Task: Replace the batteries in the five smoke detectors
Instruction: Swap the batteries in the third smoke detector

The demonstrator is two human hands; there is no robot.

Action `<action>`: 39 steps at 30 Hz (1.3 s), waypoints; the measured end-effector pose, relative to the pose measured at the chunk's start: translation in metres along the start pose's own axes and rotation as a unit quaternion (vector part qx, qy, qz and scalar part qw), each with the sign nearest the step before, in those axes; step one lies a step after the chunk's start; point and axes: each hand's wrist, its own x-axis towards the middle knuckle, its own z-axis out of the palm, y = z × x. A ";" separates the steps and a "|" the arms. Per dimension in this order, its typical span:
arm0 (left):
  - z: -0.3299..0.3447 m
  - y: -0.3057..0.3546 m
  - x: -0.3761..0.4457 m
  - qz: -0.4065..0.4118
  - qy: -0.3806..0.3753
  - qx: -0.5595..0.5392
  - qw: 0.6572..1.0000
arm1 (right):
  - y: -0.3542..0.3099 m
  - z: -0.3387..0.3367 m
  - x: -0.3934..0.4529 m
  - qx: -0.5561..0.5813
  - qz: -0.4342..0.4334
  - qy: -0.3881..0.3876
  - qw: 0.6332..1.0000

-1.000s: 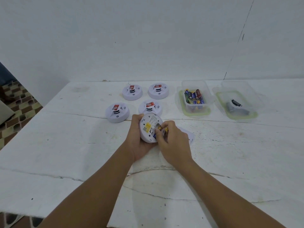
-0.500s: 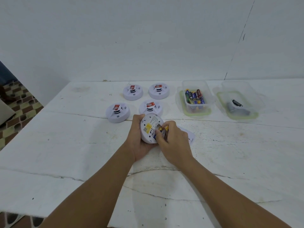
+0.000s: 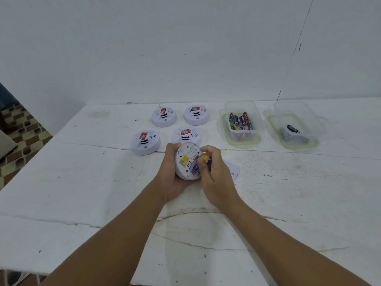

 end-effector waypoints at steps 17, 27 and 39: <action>0.135 -0.010 0.046 0.003 -0.108 0.081 0.991 | -0.002 -0.161 0.063 -0.112 0.044 0.232 0.965; 0.172 -0.019 0.082 -0.014 -0.108 0.083 0.991 | 0.025 -0.239 0.099 -0.273 0.129 0.158 0.940; 0.154 -0.018 0.088 -0.028 -0.104 0.041 0.993 | 0.031 -0.235 0.121 -0.323 0.176 0.075 0.927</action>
